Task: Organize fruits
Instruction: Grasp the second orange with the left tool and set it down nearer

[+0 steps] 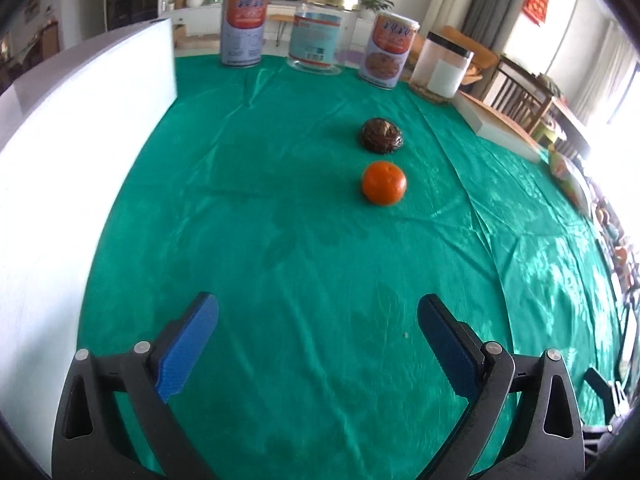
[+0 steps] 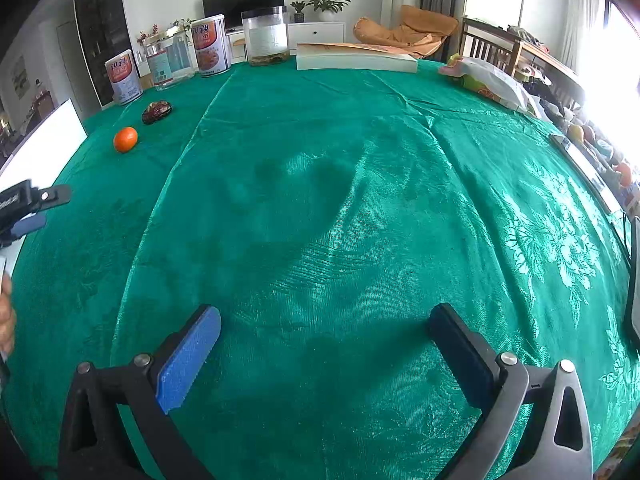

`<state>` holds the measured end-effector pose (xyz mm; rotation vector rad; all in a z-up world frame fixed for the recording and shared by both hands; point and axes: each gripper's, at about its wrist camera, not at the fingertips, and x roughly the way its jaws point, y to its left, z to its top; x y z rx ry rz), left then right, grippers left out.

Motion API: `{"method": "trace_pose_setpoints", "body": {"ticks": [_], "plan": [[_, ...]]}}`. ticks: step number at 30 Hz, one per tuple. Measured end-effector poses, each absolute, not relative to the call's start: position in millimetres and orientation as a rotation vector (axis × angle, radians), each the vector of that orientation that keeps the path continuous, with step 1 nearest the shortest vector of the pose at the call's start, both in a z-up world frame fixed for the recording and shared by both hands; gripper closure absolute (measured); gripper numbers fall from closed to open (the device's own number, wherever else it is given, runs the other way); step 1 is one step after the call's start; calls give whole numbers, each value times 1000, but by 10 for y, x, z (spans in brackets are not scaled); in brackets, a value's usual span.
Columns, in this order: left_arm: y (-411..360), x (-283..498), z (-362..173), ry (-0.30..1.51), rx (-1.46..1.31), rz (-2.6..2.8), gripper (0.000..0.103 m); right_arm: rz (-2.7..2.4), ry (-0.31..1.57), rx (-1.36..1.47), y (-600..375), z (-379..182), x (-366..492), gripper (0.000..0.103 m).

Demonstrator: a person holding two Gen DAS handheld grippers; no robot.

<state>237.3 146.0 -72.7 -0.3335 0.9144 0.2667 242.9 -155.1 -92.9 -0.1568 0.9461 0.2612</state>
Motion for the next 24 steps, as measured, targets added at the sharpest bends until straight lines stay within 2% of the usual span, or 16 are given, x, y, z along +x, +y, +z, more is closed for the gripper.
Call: {"method": "trace_pose_setpoints", "body": {"ticks": [2, 4, 5, 6, 8, 9, 11, 16, 24], "plan": [[1402, 2644, -736, 901, -271, 258, 4, 261, 946, -157, -1549, -929, 2430, 0], [1362, 2850, -769, 883, -242, 249, 9, 261, 946, -157, -1549, -930, 2431, 0], [1354, 2946, -796, 883, -230, 243, 20, 261, 946, -157, -1548, -930, 2431, 0], [1337, 3016, -822, 884, -212, 246, 26, 261, 946, -157, -1548, -930, 2431, 0], [1304, 3116, -825, 884, -178, 256, 31, 261, 946, -156, -1547, -930, 2432, 0], [1302, 3140, -809, 871, -184, 240, 51, 261, 947, -156, -1552, -931, 2438, 0], [1295, 3171, -790, 861, -192, 198, 73, 260, 947, -156, -1551, -932, 2440, 0], [1201, 2925, -763, 887, -134, 207, 74, 261, 947, -156, -1549, -933, 2439, 0], [1093, 1761, -594, 948, -200, 179, 73, 260, 947, -156, -1547, -934, 2440, 0]]}}
